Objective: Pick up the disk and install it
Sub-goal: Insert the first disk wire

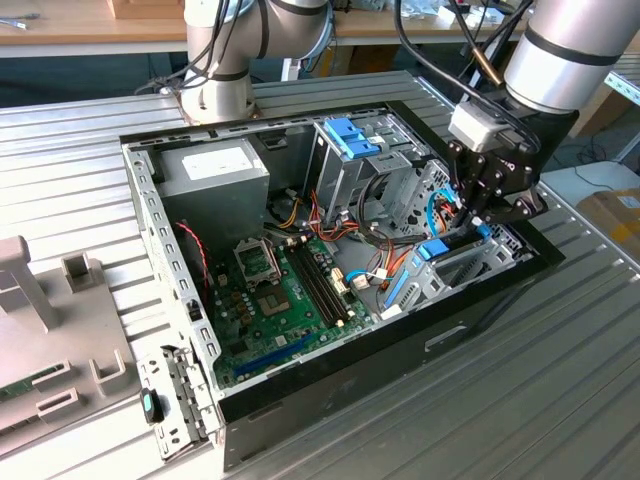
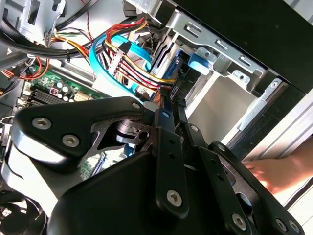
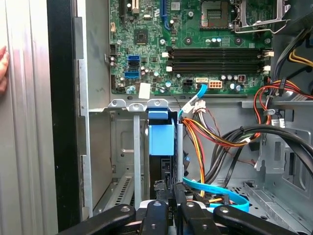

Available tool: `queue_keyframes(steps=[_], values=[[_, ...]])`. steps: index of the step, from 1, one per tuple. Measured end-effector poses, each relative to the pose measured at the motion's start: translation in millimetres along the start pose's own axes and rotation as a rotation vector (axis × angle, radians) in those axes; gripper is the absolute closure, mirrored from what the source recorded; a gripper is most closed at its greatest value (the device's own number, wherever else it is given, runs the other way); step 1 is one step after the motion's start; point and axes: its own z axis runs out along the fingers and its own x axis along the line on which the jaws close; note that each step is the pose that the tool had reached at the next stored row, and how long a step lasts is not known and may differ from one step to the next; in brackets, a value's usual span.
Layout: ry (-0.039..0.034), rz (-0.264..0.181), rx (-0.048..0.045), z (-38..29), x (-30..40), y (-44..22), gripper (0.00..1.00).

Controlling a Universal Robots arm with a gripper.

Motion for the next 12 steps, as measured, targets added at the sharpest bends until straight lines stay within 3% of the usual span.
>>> queue_keyframes(steps=[12], values=[[-0.0001,0.000,0.0000,4.8,-0.9,-0.2,0.84]])
